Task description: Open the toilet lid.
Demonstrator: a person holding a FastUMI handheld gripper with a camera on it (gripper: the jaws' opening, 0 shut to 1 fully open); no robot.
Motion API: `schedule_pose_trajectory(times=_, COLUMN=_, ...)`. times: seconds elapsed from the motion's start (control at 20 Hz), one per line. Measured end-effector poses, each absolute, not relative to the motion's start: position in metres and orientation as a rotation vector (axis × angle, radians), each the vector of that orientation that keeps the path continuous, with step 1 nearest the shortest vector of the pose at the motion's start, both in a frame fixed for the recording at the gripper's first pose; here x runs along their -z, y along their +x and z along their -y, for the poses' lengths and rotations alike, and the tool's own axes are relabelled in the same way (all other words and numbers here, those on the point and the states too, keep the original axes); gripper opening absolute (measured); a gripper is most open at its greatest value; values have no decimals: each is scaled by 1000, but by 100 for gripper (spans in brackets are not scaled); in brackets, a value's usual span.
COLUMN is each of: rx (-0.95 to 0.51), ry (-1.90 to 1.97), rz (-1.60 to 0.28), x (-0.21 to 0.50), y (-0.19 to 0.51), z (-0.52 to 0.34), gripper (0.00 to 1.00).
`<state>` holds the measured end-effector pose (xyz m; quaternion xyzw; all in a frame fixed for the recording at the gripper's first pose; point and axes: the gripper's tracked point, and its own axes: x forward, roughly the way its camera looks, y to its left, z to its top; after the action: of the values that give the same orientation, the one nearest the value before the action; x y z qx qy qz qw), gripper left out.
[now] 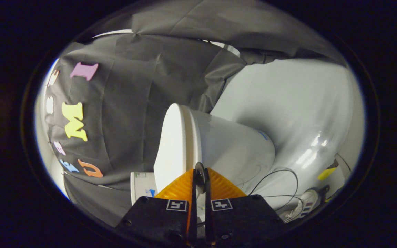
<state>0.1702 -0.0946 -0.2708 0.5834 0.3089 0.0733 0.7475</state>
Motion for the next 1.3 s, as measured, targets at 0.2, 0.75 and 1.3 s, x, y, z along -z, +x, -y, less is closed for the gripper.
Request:
schedule_pose_trajectory(times=0.2, rx=-145, ry=1256, rz=-684, x=267, y=169, z=95, gripper=10)
schedule_pose_trajectory(times=0.75, rx=-73, ry=1174, rz=-666, x=237, y=165, z=92, gripper=6)
schedule_pose_trajectory(times=1.3, rx=-64, ry=1111, rz=-594, x=179, y=158, z=83, gripper=5)
